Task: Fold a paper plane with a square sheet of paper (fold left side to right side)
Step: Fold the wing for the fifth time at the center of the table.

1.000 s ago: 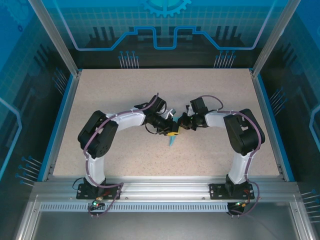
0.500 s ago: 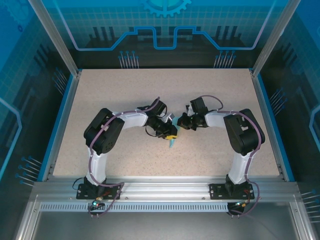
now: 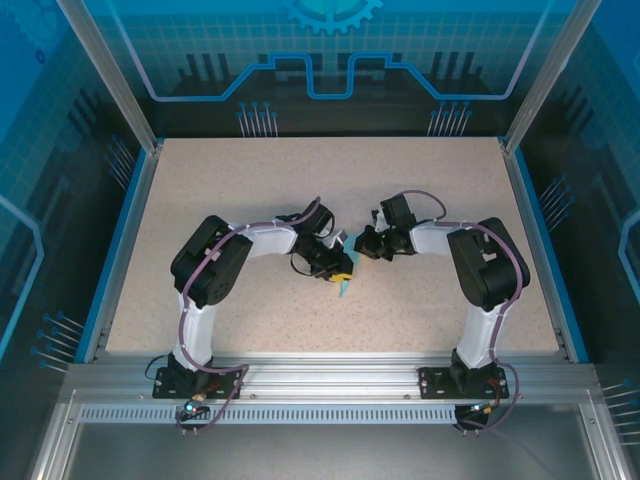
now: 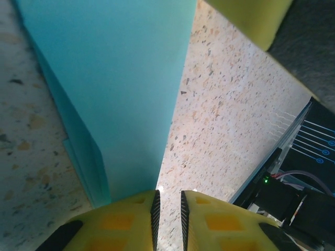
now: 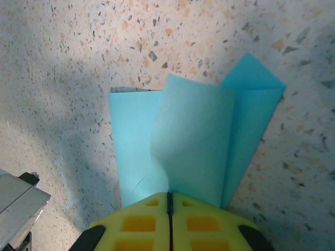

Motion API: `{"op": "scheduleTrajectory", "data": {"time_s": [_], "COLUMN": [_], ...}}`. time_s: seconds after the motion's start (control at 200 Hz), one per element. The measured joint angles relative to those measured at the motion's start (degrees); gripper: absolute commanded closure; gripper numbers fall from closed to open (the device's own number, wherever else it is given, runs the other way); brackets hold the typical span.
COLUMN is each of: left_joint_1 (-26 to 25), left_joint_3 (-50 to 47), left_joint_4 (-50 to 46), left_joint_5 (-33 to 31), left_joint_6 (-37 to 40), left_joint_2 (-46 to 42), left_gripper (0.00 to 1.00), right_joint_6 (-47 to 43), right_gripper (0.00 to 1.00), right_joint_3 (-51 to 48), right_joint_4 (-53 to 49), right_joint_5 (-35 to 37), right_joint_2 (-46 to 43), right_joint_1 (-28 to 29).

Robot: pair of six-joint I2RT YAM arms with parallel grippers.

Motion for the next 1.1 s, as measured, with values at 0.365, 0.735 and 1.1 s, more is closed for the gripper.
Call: {"op": "scheduleTrajectory", "data": {"time_s": [0.365,0.735,1.1], "left_joint_1": [-0.42,-0.42,-0.42], "left_joint_3": [-0.98,-1.79,-1.86], "left_joint_4": [-0.15,0.48,0.48], "left_joint_5": [-2.73,-3.13,-3.13], "left_joint_6": [0.76,0.92,0.9], "left_joint_2": [0.02,0.02,0.0], "left_gripper": [0.83,0.91,0.93], "right_joint_6": [-0.33,-0.61,-0.59], "right_gripper": [0.93,0.95,0.96], "right_joint_3": [0.39,-1.36,-7.21], "right_joint_4": [-0.68,-0.9,0.48], "right_joint_5": [-0.02,0.15,-2.19], "right_joint_2": [0.0,-6.75,-11.54], "right_joint_1": [0.09,0.11,3.28]}}
